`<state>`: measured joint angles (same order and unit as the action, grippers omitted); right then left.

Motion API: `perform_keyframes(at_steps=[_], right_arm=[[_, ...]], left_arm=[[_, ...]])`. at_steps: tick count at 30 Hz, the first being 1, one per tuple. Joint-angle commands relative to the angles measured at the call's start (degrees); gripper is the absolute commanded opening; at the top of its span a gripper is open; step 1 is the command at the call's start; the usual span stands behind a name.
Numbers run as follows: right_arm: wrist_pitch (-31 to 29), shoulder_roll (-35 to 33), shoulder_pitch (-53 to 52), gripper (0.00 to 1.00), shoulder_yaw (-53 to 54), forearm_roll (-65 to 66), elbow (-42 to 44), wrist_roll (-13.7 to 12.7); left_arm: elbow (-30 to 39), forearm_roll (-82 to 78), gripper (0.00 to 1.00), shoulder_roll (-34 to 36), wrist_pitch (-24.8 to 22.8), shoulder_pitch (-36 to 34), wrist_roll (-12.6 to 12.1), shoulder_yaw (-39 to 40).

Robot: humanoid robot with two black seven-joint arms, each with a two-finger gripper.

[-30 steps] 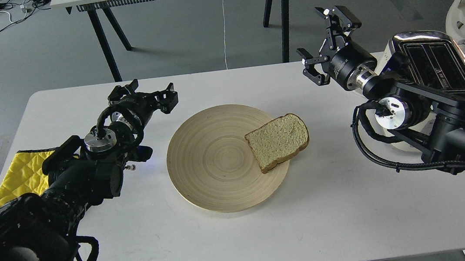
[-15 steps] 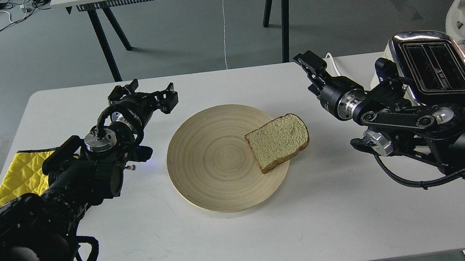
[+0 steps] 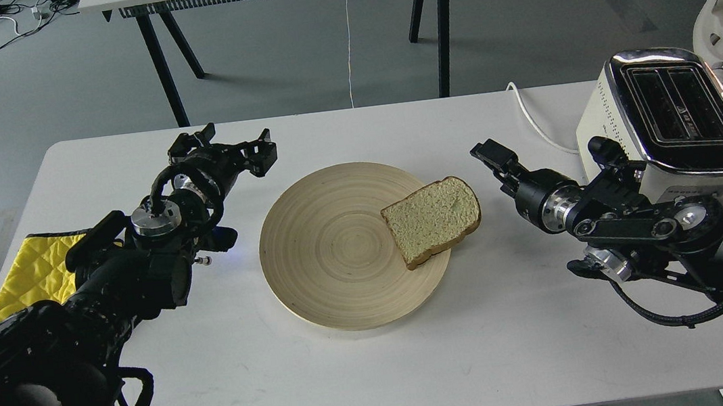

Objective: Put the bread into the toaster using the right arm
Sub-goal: 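Reach the right gripper to the bread slice edge and close on it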

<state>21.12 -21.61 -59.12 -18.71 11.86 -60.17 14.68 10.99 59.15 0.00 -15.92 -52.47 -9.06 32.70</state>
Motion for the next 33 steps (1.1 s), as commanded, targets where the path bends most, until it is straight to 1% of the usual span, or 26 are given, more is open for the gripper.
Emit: perform_keyframes(at_steps=[1, 6, 14, 16, 18, 28, 33], right_arm=[[0.1, 0.5, 0.4, 0.96, 0.0, 1.6, -1.2, 0.0], [0.1, 0.6, 0.4, 0.88, 0.0, 2.8, -2.3, 0.0], [0.1, 0.6, 0.5, 0.81, -0.1, 3.0, -2.7, 0.0], [-0.1, 0.6, 0.5, 0.74, -0.1, 4.2, -2.8, 0.0], [-0.1, 0.7, 0.8, 0.63, -0.1, 5.7, -2.9, -0.1], [-0.1, 1.0, 1.3, 0.61, -0.1, 6.0, -2.9, 0.0], [-0.3, 1.0, 1.3, 0.55, -0.1, 6.0, -2.9, 0.0]], left_arm=[[0.0, 0.0, 1.00, 0.0, -0.1, 0.0, -0.1, 0.0], [0.0, 0.0, 1.00, 0.0, 0.0, 0.0, -0.1, 0.0], [0.0, 0.0, 1.00, 0.0, -0.1, 0.0, 0.0, 0.0], [0.0, 0.0, 1.00, 0.0, 0.0, 0.0, 0.0, 0.0], [0.0, 0.0, 1.00, 0.0, 0.0, 0.0, -0.1, 0.0], [0.0, 0.0, 1.00, 0.0, 0.0, 0.0, 0.0, 0.0], [0.0, 0.0, 1.00, 0.0, 0.0, 0.0, 0.0, 0.0]])
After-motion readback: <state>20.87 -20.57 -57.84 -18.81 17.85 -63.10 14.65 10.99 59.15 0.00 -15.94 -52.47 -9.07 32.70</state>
